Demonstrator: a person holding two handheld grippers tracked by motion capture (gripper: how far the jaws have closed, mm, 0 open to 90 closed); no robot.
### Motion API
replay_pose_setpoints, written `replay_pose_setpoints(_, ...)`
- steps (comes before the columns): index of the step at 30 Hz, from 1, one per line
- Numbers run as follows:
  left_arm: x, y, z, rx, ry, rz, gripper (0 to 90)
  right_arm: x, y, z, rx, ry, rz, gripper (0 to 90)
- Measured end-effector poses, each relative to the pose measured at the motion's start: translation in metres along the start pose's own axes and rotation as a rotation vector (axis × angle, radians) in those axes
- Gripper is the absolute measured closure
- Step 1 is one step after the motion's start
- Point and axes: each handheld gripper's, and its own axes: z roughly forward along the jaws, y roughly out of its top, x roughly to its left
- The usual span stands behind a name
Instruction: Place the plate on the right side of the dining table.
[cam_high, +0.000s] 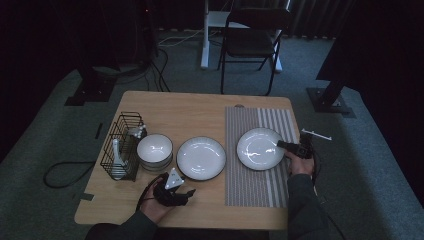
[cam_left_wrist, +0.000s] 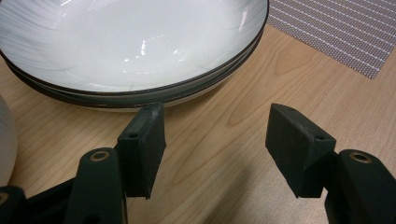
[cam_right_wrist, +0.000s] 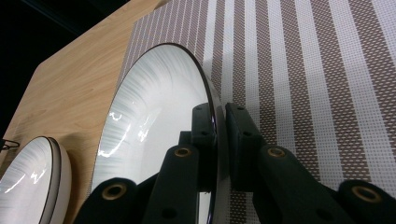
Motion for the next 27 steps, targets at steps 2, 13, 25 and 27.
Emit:
replay_pose_setpoints(2, -0.0001, 0.0001, 0.0, -0.002, -0.001, 0.001, 38.5, -0.0001, -0.0001, 0.0007, 0.003, -0.001, 0.001, 83.1)
replay_pose_setpoints(13, -0.0005, 0.0003, 0.0005, -0.002, -0.002, 0.003, 38.5, -0.003, 0.0001, 0.0028, 0.011, -0.003, 0.007, 83.4)
replay_pose_setpoints(25, -0.0009, 0.0004, 0.0008, -0.002, -0.003, 0.003, 38.5, -0.0061, 0.0005, 0.0057, 0.025, -0.016, 0.009, 83.9)
replay_pose_setpoints(27, -0.001, 0.0005, 0.001, -0.001, -0.003, 0.005, 38.5, -0.0068, 0.0005, 0.0058, 0.029, -0.015, 0.011, 84.0)
